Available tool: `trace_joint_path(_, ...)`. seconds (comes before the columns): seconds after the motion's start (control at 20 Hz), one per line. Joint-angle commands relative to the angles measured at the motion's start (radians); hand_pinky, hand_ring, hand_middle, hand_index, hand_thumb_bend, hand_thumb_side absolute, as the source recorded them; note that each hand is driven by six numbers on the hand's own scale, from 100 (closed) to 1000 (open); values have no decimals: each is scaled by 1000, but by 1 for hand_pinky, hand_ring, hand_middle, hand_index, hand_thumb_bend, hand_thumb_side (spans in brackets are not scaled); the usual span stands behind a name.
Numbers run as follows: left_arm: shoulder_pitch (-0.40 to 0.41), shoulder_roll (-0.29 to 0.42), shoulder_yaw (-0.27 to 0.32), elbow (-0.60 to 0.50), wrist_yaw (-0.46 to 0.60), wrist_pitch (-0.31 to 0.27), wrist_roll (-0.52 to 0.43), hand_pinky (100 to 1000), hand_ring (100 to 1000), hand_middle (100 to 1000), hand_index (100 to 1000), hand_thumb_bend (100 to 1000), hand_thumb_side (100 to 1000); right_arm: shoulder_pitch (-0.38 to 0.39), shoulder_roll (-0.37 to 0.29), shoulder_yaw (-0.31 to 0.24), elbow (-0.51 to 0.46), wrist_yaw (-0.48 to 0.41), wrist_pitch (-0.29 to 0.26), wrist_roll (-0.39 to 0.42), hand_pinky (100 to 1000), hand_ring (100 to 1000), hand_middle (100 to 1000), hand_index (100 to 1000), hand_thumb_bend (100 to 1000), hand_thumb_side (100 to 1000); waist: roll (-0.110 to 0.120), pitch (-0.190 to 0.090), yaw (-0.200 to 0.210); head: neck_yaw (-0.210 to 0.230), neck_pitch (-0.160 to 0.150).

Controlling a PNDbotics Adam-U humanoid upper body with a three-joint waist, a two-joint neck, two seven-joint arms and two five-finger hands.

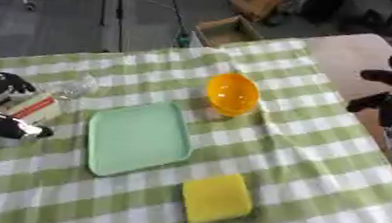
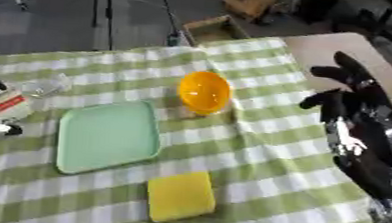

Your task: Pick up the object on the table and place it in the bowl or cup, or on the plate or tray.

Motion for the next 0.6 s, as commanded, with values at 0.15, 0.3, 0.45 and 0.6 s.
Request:
trace_joint_path(0.15, -12, 11, 10, 14, -21, 37, 61, 506, 516, 494, 706, 517, 188, -7, -19, -5, -25, -4, -1, -1, 712, 611, 821, 1000, 100, 549, 14, -106, -5, 1, -11)
trace_joint_path(0.3, -7, 8, 18, 7, 32, 58, 87, 360, 400, 385, 609, 174, 100, -5, -19, -6, -25, -3, 0, -3, 712, 611, 821, 1000, 100, 548, 12, -106, -3, -1, -9)
trace_joint_path(0.45, 2, 9, 22, -31, 155, 68, 90, 348, 381, 384, 611, 111, 100, -6, -18, -7, -25, -2, 0, -5, 712, 611, 821, 1000, 100, 547, 11, -107, 0, -4, -8)
trace_joint_path(0.6, 9, 20, 21, -115, 272, 74, 73, 361, 404, 408, 628, 100, 144, -4, -18, -8, -25, -2, 0, -5, 712, 611, 821, 1000, 100, 547, 9, -107, 2, -7, -7)
